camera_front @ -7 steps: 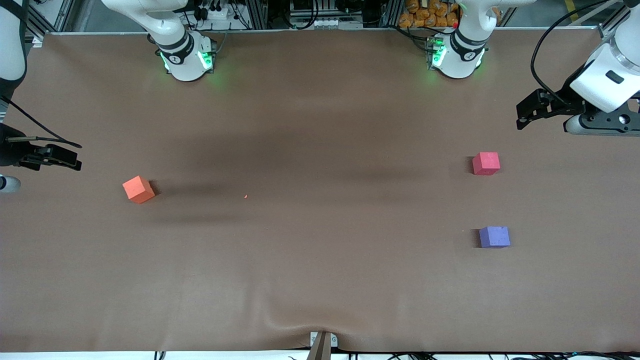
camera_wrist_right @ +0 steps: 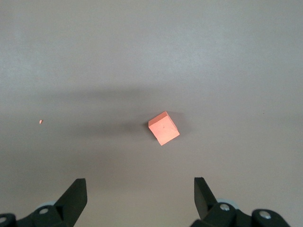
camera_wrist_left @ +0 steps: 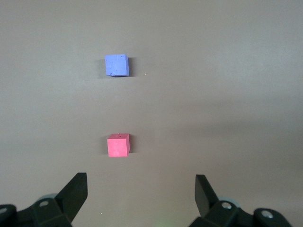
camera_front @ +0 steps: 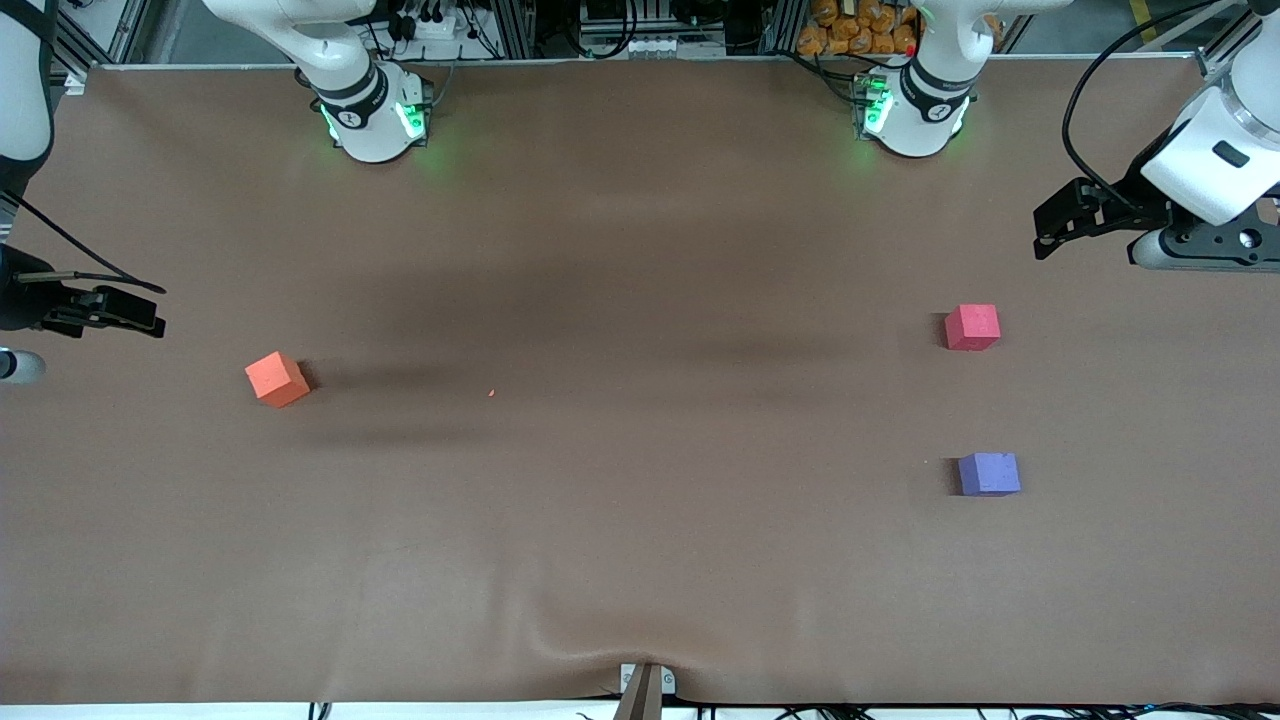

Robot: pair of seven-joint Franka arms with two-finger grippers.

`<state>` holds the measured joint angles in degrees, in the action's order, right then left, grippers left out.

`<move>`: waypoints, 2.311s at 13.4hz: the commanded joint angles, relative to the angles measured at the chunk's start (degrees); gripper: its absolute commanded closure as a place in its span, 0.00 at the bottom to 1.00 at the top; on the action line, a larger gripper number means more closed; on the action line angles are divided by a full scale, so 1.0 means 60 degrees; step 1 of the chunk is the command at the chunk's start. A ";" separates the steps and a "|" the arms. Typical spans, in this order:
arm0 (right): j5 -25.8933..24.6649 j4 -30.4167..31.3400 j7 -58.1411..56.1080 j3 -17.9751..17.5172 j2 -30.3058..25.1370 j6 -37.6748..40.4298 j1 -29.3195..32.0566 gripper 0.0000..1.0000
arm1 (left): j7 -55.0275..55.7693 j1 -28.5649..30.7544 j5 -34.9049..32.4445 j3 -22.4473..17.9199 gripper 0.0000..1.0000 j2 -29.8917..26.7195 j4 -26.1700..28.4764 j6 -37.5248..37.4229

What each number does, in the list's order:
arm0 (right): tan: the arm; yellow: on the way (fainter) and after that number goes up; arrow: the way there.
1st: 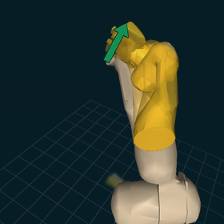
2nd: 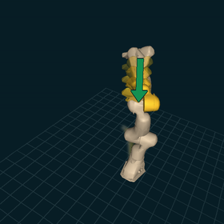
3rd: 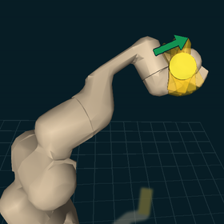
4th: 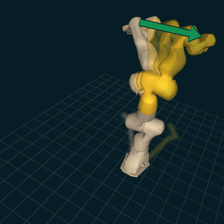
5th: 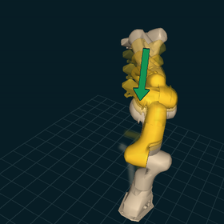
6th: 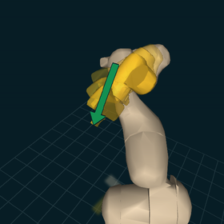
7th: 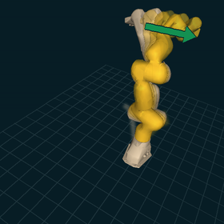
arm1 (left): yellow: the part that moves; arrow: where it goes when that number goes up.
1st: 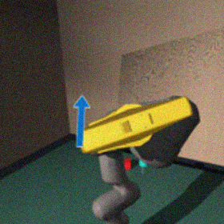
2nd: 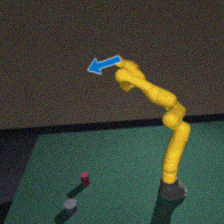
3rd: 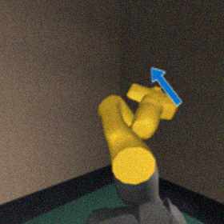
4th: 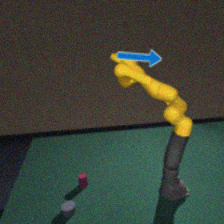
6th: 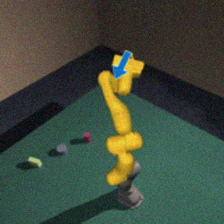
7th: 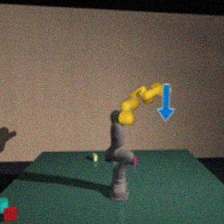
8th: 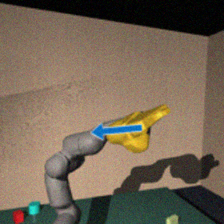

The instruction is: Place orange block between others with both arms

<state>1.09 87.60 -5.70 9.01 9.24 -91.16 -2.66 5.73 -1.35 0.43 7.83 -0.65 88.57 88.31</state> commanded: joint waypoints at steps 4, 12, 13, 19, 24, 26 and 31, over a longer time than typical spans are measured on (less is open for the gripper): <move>0.0023 -0.0024 -0.0060 -0.0023 0.0275 0.0134 0.0078 0.00 | 0.0026 0.0064 -0.0058 0.0014 0.00 -0.0098 -0.0039 -0.0026; 0.0125 0.0049 -0.0104 -0.0023 0.2573 -0.1139 0.0166 0.00 | 0.0026 0.0064 -0.0058 -0.0001 0.00 -0.0083 -0.0054 -0.0026; 0.0125 0.0049 -0.0104 -0.0023 0.2881 -0.1358 0.0151 0.00 | 0.0026 0.0064 -0.0072 -0.0001 0.00 -0.0097 -0.0054 -0.0026; 0.0096 0.0606 -0.0249 -0.0037 0.3952 -0.2136 0.0093 0.00 | 0.0026 0.0064 -0.0058 -0.0001 0.00 -0.0097 -0.0054 -0.0026; -0.0006 0.0737 -0.3291 -0.0023 0.4275 -0.2576 0.0122 0.00 | 0.0026 0.0064 -0.0058 -0.0001 0.00 -0.0097 -0.0039 -0.0026; -0.0006 0.0941 -0.4013 -0.0023 0.4378 -0.2562 0.0136 0.00 | 0.0026 0.0079 -0.0057 -0.0001 0.00 -0.0083 -0.0039 -0.0026; -0.0021 0.1250 -0.4586 -0.0023 0.4437 -0.2532 0.0239 0.00 | 0.0026 0.0064 -0.0058 -0.0001 0.00 -0.0083 -0.0039 -0.0026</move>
<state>1.14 94.19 -31.01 9.34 36.20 -105.91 -1.94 5.73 -1.33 0.43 7.57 -0.65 88.38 88.31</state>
